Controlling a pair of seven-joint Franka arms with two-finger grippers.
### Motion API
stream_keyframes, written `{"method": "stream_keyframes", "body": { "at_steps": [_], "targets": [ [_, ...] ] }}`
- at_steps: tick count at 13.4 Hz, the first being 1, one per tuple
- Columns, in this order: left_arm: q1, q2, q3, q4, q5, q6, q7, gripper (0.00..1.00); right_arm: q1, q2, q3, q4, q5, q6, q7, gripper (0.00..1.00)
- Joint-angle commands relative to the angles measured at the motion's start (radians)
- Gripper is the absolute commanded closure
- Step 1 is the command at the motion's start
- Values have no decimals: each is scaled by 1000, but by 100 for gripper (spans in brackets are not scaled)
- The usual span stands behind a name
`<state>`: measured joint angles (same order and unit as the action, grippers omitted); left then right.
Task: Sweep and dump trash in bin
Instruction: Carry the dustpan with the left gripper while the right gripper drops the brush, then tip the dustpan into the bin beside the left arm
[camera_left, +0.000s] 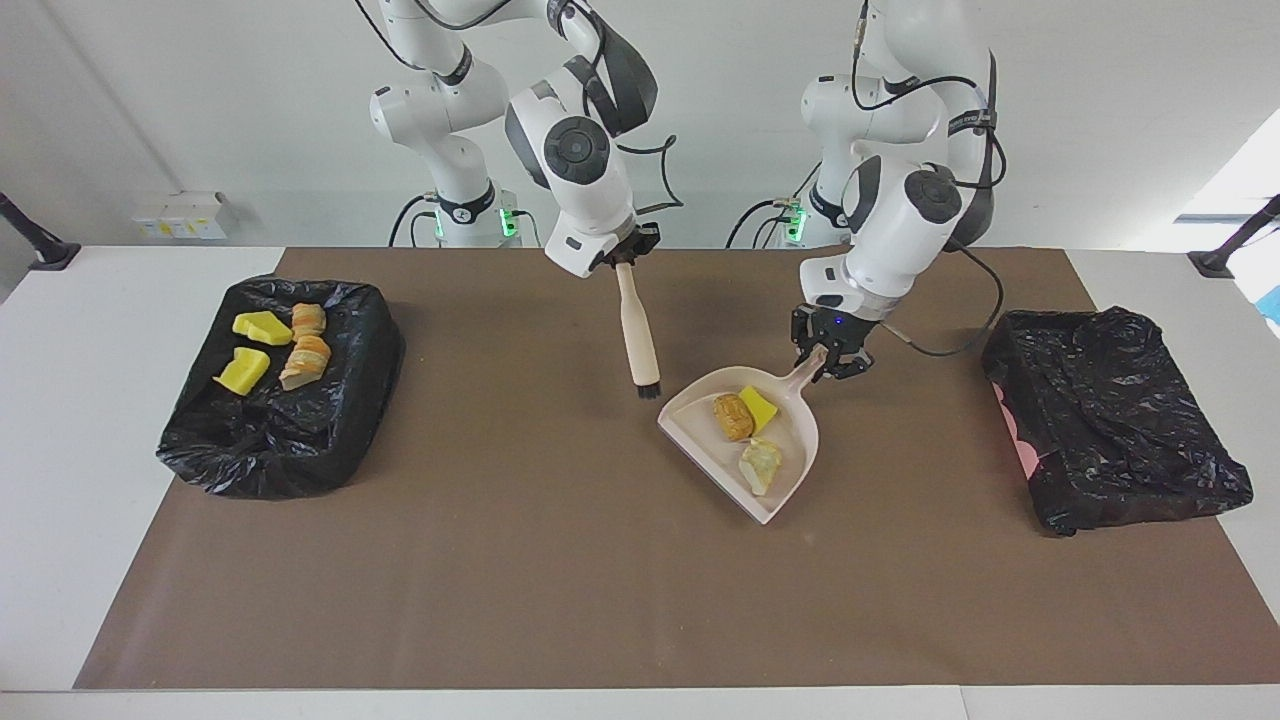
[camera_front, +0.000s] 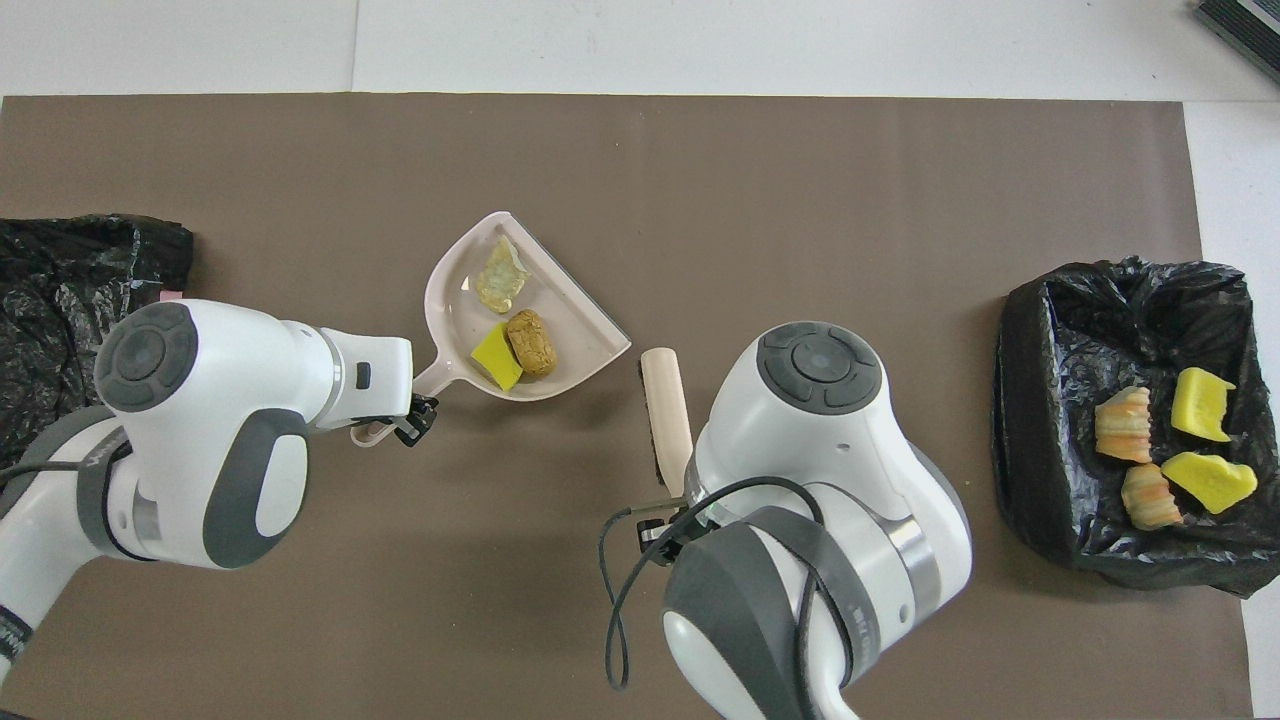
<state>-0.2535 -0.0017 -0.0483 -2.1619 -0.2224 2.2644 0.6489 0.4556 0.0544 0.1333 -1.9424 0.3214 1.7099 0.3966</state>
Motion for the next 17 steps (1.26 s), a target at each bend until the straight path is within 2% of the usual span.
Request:
{"method": "stream_keyframes", "body": {
  "at_steps": [1, 3, 5, 7, 10, 13, 14, 15, 17],
  "targets": [
    [78, -27, -2, 83, -6, -66, -6, 100, 58, -61, 6, -101, -16, 69, 98, 100],
    [143, -26, -2, 160, -3, -167, -6, 100, 129, -44, 6, -105, -19, 92, 163, 100],
    [221, -35, -2, 207, 0, -268, -5, 100, 181, -41, 6, -133, -19, 150, 218, 100],
    [325, -41, -2, 255, 5, -371, 1, 100, 263, -1, 6, -154, -19, 241, 286, 100],
    [483, -41, -2, 316, 9, -468, 118, 100, 340, 80, 6, -174, -21, 381, 387, 100],
    [603, -41, -1, 321, 40, -464, 208, 100, 359, 88, 6, -179, -24, 390, 451, 100],
    [629, -41, 5, 323, 122, -461, 257, 100, 359, 88, 6, -179, -24, 389, 453, 93],
    [641, -43, 8, 323, 202, -451, 315, 100, 359, 90, 6, -173, -25, 384, 450, 1],
    [668, -40, 28, 324, 245, -404, 365, 100, 353, 105, 5, -144, -73, 370, 447, 0]
  ]
}}
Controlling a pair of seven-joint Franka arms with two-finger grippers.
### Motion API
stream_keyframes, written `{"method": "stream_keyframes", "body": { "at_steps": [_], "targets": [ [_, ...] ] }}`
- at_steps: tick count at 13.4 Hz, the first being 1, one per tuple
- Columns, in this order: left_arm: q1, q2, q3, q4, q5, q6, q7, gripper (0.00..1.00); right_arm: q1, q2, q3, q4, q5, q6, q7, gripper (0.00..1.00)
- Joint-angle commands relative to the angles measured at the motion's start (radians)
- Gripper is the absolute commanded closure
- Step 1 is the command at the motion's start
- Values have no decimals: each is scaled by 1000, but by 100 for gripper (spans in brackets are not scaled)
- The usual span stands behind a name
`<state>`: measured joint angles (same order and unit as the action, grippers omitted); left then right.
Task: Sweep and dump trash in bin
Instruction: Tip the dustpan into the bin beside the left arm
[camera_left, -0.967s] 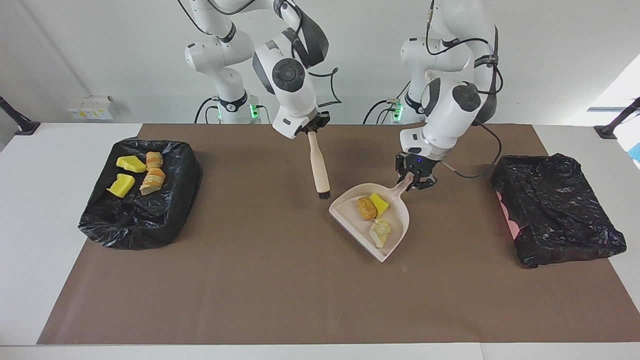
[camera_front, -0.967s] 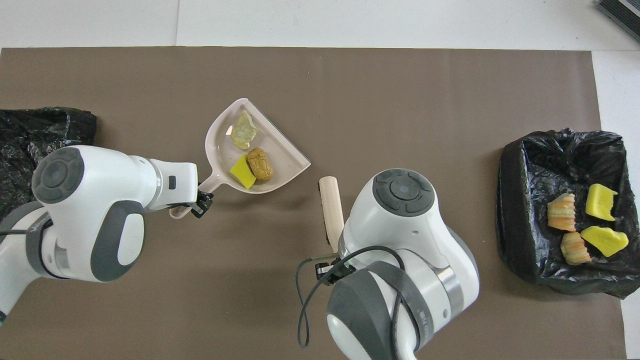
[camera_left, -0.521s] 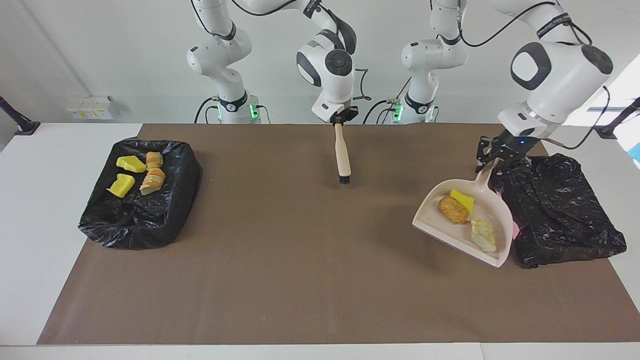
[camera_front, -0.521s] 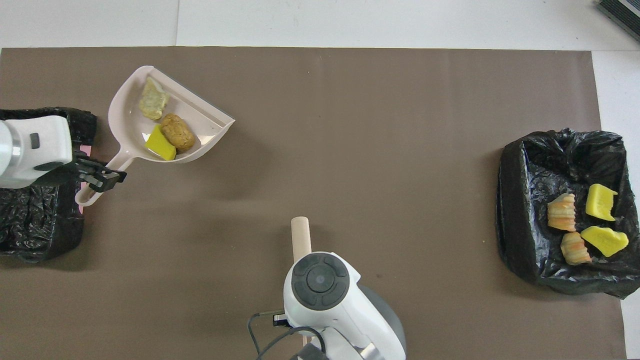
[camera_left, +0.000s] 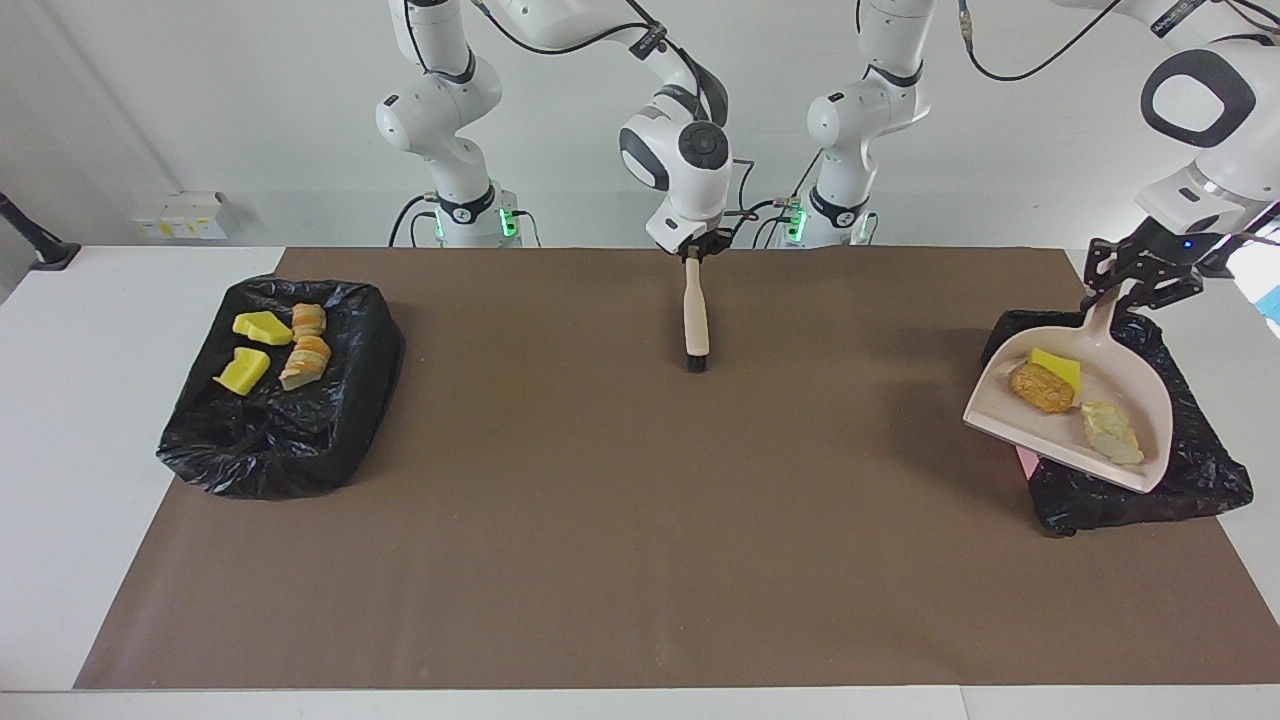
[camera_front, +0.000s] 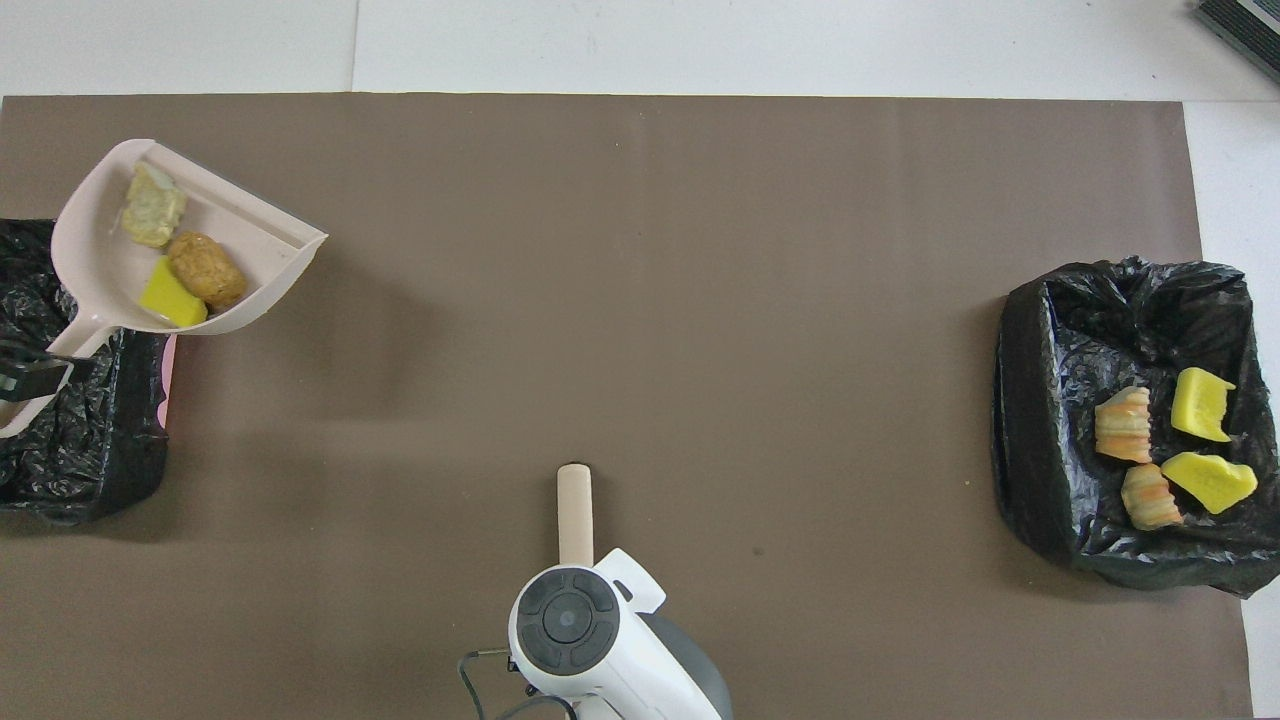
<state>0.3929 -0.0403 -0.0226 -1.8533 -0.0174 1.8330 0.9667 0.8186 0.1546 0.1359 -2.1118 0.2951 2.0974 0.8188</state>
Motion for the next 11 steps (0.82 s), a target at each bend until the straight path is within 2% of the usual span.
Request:
{"method": "stream_keyframes", "body": {
  "at_steps": [1, 4, 8, 11],
  "targets": [
    [50, 9, 12, 16, 46, 43, 64, 100, -16, 8, 2, 41, -68, -23, 23, 0],
    [125, 42, 27, 32, 120, 141, 268, 100, -73, 8, -1, 113, -94, -71, 14, 0],
    [115, 83, 30, 103, 373, 141, 282, 100, -241, -18, 1, 234, -102, -236, -145, 0],
    [68, 91, 24, 127, 549, 111, 285, 100, -375, -61, -2, 251, -102, -258, -248, 0]
  ]
}}
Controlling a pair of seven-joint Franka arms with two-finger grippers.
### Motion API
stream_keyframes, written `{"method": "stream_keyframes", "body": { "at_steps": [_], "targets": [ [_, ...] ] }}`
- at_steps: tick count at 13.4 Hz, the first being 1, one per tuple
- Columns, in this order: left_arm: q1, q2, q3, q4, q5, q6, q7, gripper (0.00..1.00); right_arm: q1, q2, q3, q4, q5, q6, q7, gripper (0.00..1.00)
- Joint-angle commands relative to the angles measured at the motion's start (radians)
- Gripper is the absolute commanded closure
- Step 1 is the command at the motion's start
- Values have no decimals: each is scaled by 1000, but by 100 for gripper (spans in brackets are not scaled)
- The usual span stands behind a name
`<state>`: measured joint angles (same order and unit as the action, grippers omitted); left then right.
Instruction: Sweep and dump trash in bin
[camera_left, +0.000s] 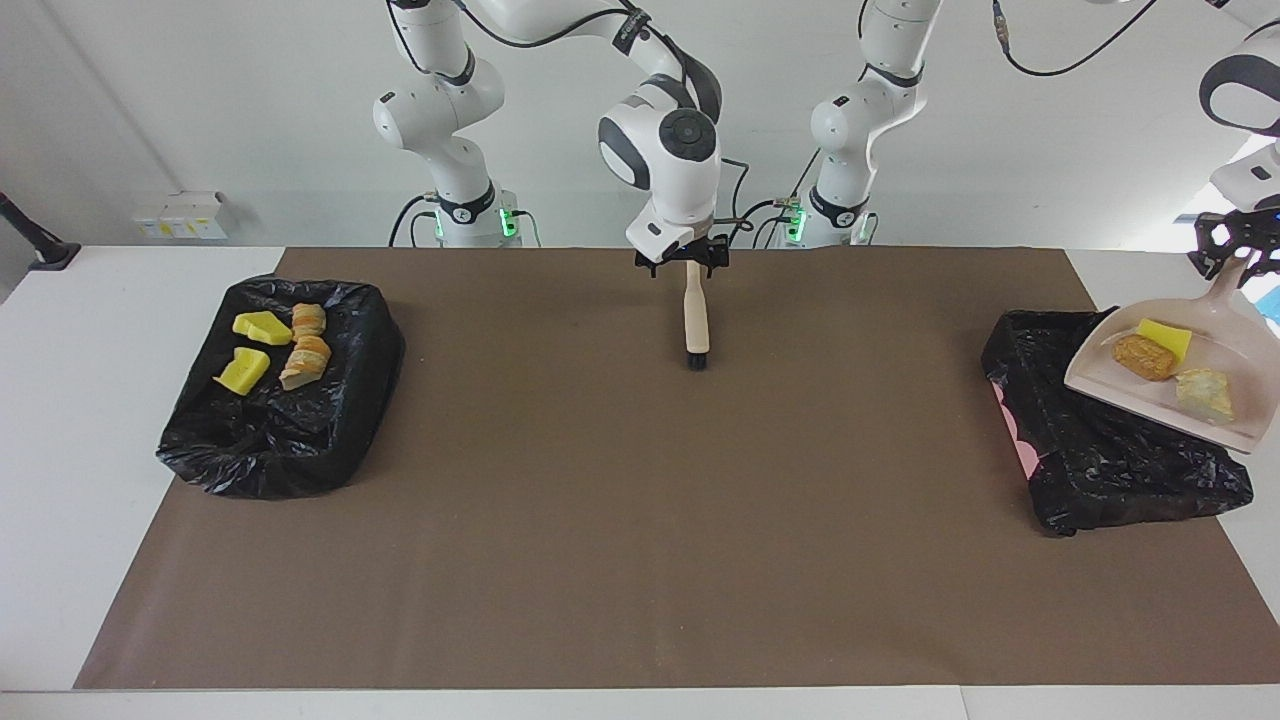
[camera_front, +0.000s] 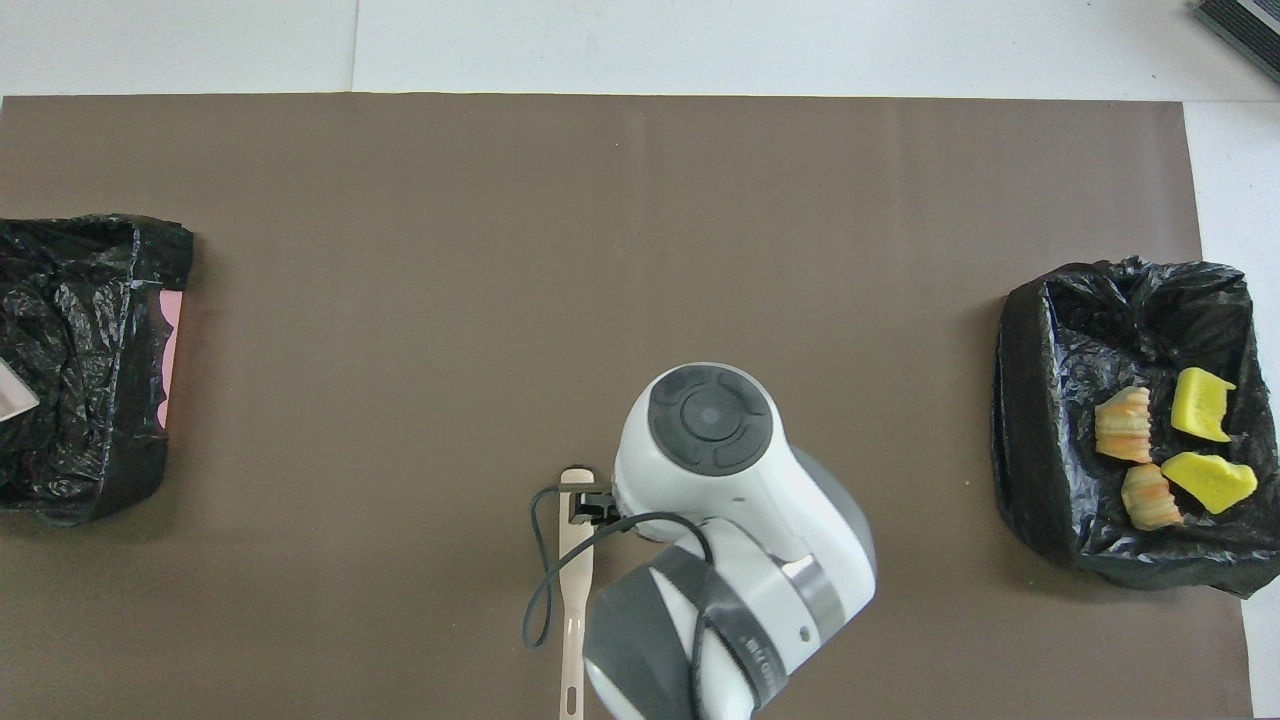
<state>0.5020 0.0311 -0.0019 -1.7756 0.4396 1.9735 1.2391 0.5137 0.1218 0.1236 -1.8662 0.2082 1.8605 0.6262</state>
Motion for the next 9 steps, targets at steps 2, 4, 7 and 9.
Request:
{"method": "stream_keyframes", "body": {
  "at_steps": [2, 4, 7, 9],
  "targets": [
    [-78, 35, 3, 102, 116, -109, 11, 100, -147, -30, 10, 31, -15, -21, -62, 0],
    [-108, 47, 3, 142, 128, -165, 10, 100, -214, -31, 8, 53, -18, -23, -63, 0],
    [-141, 47, 0, 150, 243, -173, 8, 100, -282, -34, -5, 73, -81, -37, -72, 0],
    [-167, 49, -1, 151, 281, -174, 8, 100, -310, -37, -9, 113, -197, -64, -164, 0]
  ]
}}
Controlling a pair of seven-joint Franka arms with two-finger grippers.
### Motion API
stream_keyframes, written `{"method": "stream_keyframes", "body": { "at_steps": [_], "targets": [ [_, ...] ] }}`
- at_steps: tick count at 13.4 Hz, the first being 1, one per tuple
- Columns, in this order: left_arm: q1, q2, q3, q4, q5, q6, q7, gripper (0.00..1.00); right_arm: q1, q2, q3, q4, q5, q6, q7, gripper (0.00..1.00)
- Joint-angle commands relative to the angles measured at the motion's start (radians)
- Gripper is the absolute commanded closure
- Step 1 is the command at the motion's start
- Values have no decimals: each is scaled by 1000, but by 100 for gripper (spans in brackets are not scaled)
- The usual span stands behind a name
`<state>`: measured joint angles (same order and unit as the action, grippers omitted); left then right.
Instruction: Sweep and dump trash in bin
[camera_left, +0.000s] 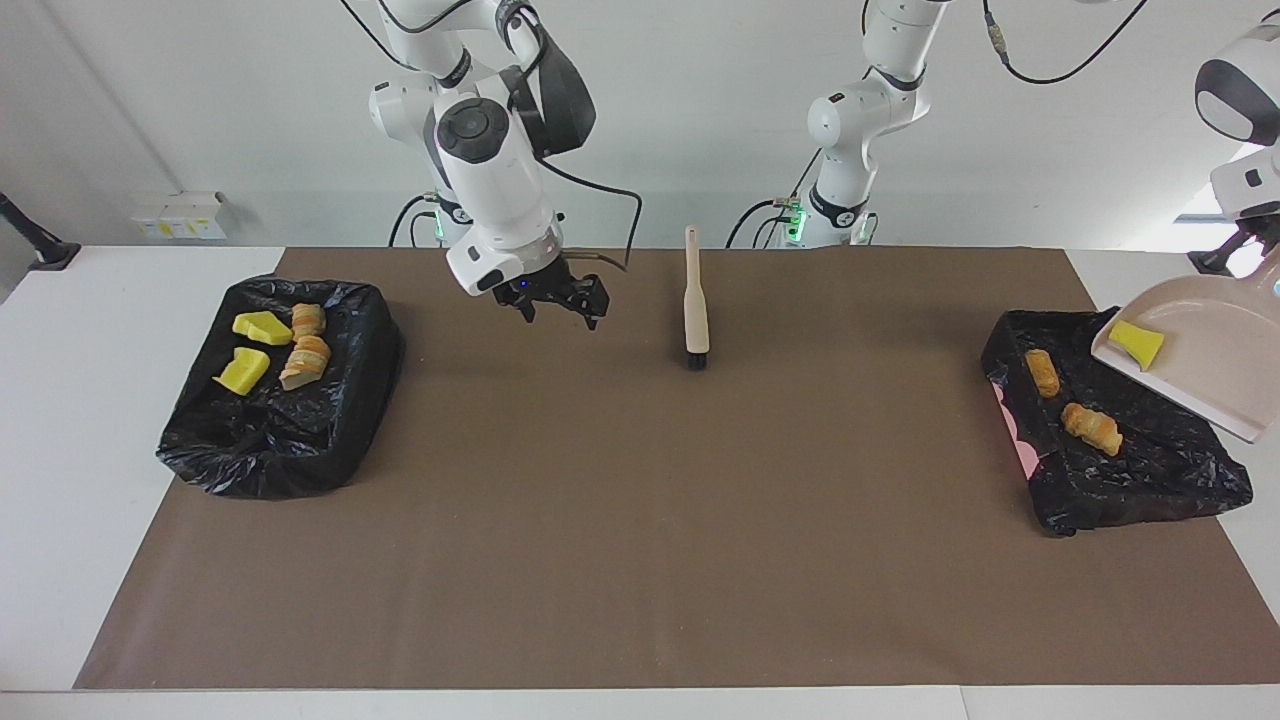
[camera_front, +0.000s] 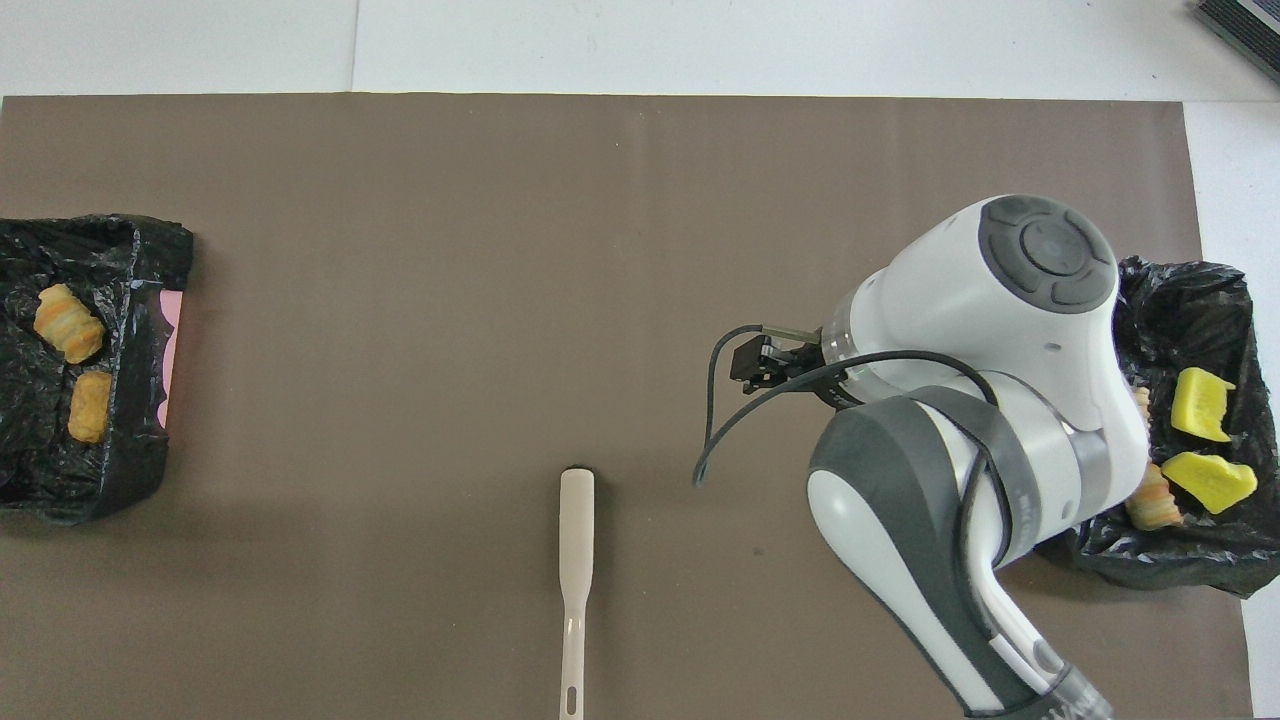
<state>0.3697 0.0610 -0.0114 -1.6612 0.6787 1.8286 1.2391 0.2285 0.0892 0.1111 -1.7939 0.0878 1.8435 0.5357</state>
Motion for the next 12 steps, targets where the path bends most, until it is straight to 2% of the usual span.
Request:
{"method": "stream_keyframes", "body": {
  "at_steps": [1, 5, 7, 9, 12],
  "targets": [
    [-73, 22, 8, 38, 56, -25, 6, 100, -41, -6, 4, 66, -97, -75, -136, 0],
    [-104, 28, 8, 44, 76, -28, -1, 100, -158, -9, 2, 123, -158, -170, -383, 0],
    [-139, 72, 10, 125, 102, -43, 0, 100, -201, -9, 2, 174, -218, -217, -492, 0],
    [-155, 97, 8, 165, 128, -69, 2, 100, -262, -9, 4, 229, -220, -249, -531, 0],
    [-170, 95, 7, 185, 35, -58, -7, 100, -281, -5, -2, 316, -215, -331, -527, 0]
  ]
}}
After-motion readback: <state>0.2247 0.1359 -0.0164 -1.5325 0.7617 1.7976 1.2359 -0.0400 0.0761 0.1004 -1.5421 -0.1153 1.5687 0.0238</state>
